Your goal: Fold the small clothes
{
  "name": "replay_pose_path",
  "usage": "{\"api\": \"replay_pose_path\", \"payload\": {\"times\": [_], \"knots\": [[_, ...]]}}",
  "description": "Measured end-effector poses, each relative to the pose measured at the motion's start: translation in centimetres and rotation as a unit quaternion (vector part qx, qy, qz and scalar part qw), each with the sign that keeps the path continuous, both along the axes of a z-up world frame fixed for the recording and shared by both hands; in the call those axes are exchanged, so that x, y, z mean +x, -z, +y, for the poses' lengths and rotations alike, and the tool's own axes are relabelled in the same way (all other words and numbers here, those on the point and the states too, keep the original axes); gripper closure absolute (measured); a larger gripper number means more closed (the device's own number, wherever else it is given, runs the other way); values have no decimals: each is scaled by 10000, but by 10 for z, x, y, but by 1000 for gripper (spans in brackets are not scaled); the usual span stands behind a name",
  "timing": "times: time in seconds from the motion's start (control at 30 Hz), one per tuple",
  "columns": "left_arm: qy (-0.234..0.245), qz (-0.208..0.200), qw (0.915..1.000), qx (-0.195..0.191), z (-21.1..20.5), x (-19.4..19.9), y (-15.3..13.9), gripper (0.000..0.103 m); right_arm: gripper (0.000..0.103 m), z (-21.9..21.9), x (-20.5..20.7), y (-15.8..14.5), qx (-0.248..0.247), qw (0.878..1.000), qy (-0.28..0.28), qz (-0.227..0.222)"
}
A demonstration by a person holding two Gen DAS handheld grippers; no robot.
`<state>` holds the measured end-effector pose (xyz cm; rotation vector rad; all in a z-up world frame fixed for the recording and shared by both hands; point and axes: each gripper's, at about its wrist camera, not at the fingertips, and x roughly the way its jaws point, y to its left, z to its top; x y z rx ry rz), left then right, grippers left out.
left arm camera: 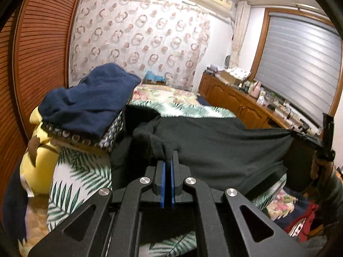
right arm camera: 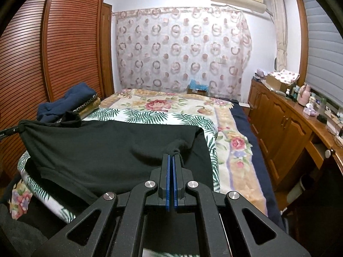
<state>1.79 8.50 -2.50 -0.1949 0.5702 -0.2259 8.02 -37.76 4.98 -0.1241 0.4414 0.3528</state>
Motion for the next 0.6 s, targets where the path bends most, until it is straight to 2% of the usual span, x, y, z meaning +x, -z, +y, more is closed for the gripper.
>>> {"api": "replay_pose_path", "payload": {"times": [0.2, 0.33, 0.6], "knots": [[-168, 654, 9974, 247, -1, 9, 49, 98, 101, -1, 13, 38, -67, 9985, 152, 513], [-248, 914, 9951, 282, 1, 9, 65, 97, 101, 3, 27, 60, -97, 9964, 236, 811], [-445, 741, 9954, 410, 10, 1, 59, 62, 101, 4, 36, 57, -34, 9961, 277, 833]]}}
